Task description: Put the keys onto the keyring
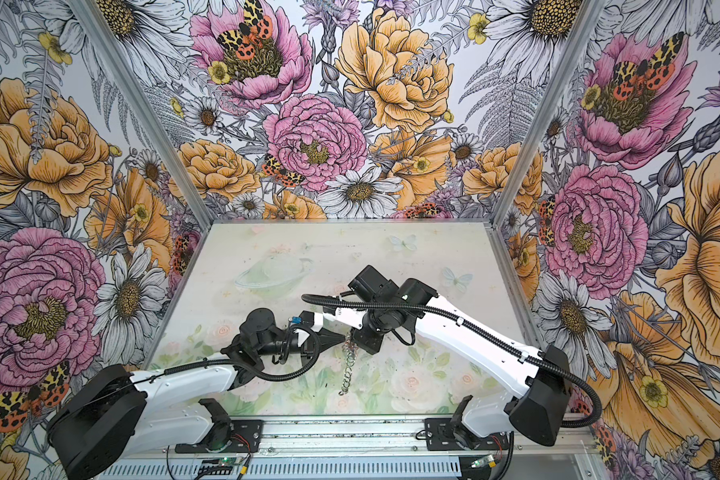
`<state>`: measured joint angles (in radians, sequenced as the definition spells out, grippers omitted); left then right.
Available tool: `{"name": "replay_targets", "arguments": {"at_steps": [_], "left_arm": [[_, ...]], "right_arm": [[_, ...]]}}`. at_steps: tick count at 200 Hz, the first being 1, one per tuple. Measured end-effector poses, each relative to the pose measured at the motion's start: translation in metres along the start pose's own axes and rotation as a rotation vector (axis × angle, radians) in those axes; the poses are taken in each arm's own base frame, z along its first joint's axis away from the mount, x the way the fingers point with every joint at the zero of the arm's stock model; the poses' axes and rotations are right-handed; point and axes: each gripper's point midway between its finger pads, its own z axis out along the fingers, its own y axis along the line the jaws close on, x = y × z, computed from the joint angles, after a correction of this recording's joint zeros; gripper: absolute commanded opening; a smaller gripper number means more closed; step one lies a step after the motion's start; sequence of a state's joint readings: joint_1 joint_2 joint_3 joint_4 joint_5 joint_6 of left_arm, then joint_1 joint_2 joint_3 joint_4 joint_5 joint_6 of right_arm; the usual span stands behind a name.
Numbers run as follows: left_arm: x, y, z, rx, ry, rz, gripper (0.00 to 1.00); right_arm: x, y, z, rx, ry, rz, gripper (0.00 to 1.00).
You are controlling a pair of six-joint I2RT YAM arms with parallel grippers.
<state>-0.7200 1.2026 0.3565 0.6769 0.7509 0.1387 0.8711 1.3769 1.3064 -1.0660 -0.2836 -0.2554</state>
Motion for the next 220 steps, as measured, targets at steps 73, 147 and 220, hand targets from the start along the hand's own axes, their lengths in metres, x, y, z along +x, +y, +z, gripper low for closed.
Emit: {"name": "replay_targets", "arguments": {"at_steps": [73,147,220], "left_arm": [[-0.0008,-0.0001,0.0008,0.006,-0.002,0.001,0.08],[-0.0058,-0.0015,0.0005,0.018,-0.022,-0.015,0.03],[-0.0054,0.0004,0.0,0.018,-0.024,-0.041,0.0]], "right_arm": [[-0.0008,0.0005,-0.0002,-0.005,-0.005,0.005,0.0],[-0.0052,0.0038,-0.0002,-0.022,-0.068,-0.007,0.0],[-0.0061,-0.0007,0.0006,-0.015,-0.109,-0.006,0.17]]}}
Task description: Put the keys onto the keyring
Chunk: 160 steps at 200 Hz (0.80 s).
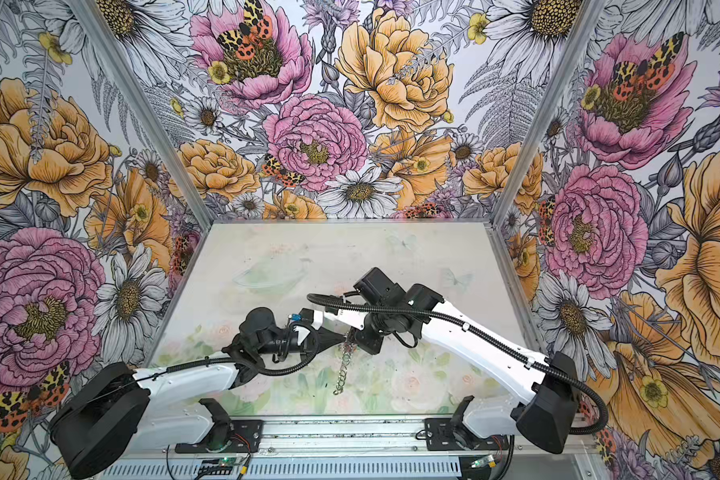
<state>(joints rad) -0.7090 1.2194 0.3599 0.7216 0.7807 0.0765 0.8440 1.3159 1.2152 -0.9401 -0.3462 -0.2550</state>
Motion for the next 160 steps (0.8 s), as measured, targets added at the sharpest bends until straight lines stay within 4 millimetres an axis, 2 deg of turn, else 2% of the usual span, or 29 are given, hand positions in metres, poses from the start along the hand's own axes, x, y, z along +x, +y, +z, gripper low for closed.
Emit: {"name": "replay_targets", "arguments": {"at_steps": [53,98,109,160], "left_arm": [[-0.001,0.005,-0.006,-0.031,-0.029,-0.011,0.0],[-0.012,0.008,-0.008,-0.039,-0.067,-0.001,0.0],[-0.014,0.009,-0.008,-0.04,-0.076,-0.003,0.0],[-0.017,0.006,-0.008,-0.023,-0.095,-0.01,0.0]], "right_arm": [[-0.006,-0.005,-0.022,0.04,-0.114,0.004,0.21],[0.001,-0.006,-0.013,0.038,-0.108,0.022,0.19],[-0.001,-0.007,-0.013,0.042,-0.117,0.02,0.16],[-0.009,-0.012,-0.009,0.049,-0.14,0.017,0.12]]}}
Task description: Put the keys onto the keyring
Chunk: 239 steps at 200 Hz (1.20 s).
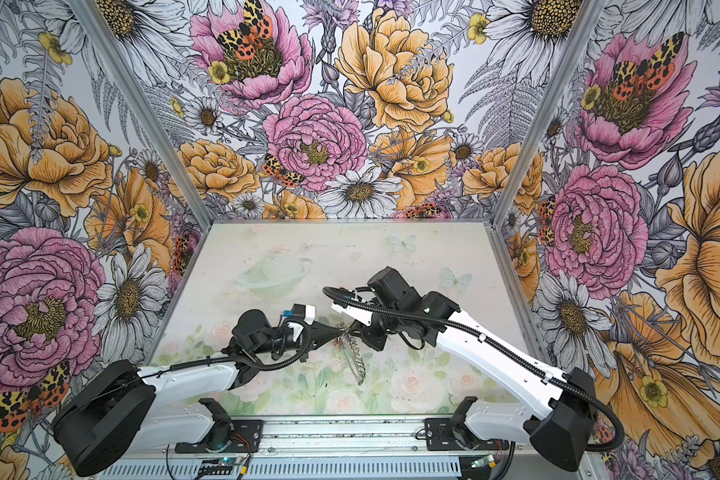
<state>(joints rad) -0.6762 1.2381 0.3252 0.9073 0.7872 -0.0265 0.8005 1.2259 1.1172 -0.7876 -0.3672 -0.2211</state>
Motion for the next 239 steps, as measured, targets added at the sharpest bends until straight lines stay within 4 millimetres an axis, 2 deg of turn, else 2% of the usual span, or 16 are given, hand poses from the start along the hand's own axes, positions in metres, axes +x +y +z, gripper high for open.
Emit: {"name": "replay_targets", "arguments": {"at_steps": [77,130,193,239], "left_arm": [[-0.003,-0.001,-0.001,0.012,-0.035,-0.014,0.0],[-0.006,-0.004,-0.001,0.046,-0.053,-0.039,0.0],[-0.016,-0.012,-0.002,0.086,-0.088,-0.029,0.0],[-0.022,-0.019,-0.003,0.128,-0.112,-0.013,0.0]], "right_arm": [[0.008,0.004,0.012,-0.034,0.004,0.035,0.02],[0.006,0.007,0.012,-0.046,-0.004,0.058,0.02],[0.002,0.01,0.001,-0.029,-0.05,0.048,0.14],[0.002,0.019,-0.025,0.0,-0.13,-0.015,0.2]]}}
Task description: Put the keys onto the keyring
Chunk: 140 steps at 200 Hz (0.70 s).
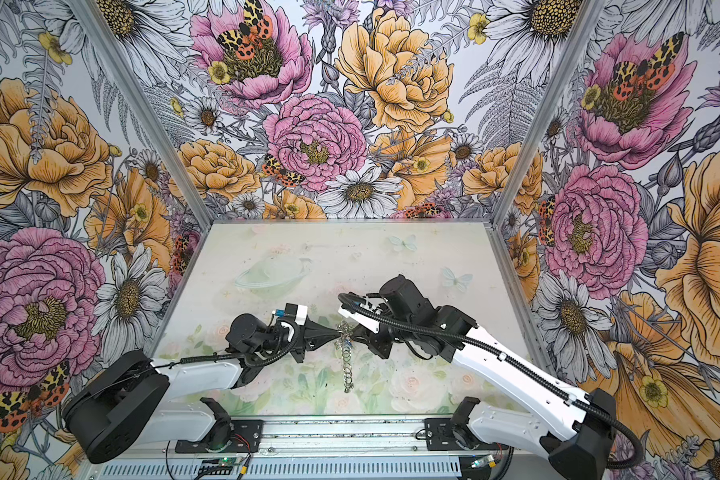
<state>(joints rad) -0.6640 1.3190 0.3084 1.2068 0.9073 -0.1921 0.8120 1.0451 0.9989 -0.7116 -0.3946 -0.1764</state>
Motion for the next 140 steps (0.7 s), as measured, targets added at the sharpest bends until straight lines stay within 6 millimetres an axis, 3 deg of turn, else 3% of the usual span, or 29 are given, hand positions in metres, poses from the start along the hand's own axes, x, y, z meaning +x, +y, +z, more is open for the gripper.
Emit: {"name": "replay_targets", "arguments": {"at_steps": [34,140], "left_arm": [[0.003,-0.003,0.001,0.033,-0.003,-0.015,0.0],[0.0,-0.01,0.001,0.075,-0.017,-0.02,0.0]], "right_arm": [[-0.004,0.011,-0.011,-0.016,-0.079,-0.064,0.2],[-0.013,0.014,0.006,-0.031,-0.15,-0.11,0.14]]}}
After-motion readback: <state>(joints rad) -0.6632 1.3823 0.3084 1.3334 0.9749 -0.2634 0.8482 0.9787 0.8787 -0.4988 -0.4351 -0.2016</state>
